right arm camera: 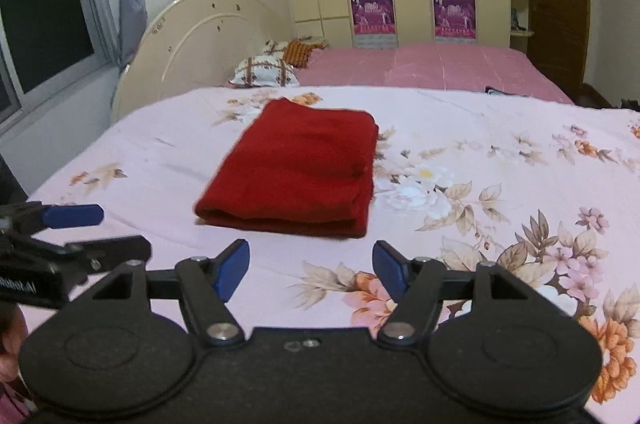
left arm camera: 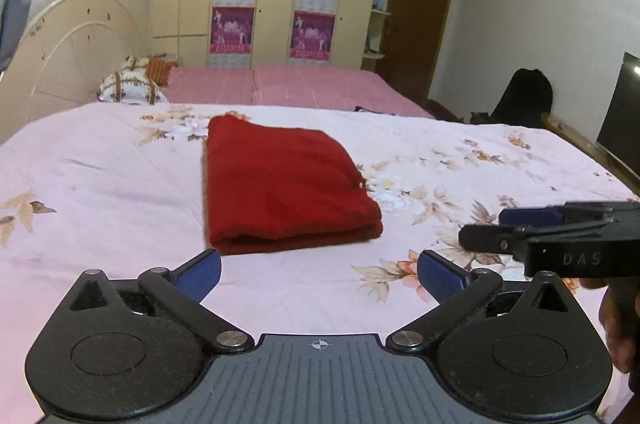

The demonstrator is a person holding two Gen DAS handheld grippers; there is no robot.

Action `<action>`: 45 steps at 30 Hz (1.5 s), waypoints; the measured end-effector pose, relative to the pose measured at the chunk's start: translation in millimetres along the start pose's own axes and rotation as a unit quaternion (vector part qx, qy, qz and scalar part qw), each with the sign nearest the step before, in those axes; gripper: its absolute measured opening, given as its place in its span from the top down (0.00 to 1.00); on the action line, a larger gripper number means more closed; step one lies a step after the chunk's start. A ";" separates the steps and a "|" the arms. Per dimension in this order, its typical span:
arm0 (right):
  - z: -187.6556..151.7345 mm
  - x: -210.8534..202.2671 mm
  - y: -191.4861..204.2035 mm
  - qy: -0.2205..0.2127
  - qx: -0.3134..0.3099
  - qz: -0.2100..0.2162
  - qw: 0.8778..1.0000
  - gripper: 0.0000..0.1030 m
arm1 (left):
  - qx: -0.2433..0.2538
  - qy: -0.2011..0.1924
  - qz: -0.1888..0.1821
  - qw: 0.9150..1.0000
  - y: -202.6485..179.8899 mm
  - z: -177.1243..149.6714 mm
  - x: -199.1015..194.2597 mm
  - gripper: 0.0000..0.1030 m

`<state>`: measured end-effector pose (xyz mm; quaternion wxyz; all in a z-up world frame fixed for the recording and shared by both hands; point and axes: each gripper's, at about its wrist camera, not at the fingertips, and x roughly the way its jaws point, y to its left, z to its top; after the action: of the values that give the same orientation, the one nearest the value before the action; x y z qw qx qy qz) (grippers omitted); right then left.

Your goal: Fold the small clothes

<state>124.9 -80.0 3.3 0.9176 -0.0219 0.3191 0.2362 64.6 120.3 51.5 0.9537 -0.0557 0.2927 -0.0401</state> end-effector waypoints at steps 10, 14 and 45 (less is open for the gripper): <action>-9.0 -48.1 16.4 -0.028 -0.005 -0.010 1.000 0.16 | -0.002 -0.023 0.007 1.000 -15.6 -10.9 -48.9 0.00; -17.3 -56.3 18.9 -0.033 -0.006 -0.017 0.999 0.15 | -0.013 -0.024 0.007 1.000 -18.2 -18.4 -55.7 0.00; -17.0 -74.5 15.1 -0.064 -0.009 -0.041 0.997 0.14 | 0.002 -0.043 0.006 0.999 -31.9 -9.5 -63.2 0.00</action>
<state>57.3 -101.1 35.7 0.9447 -0.0284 0.2567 0.2022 5.6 94.8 82.8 0.9659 -0.0537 0.2512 -0.0321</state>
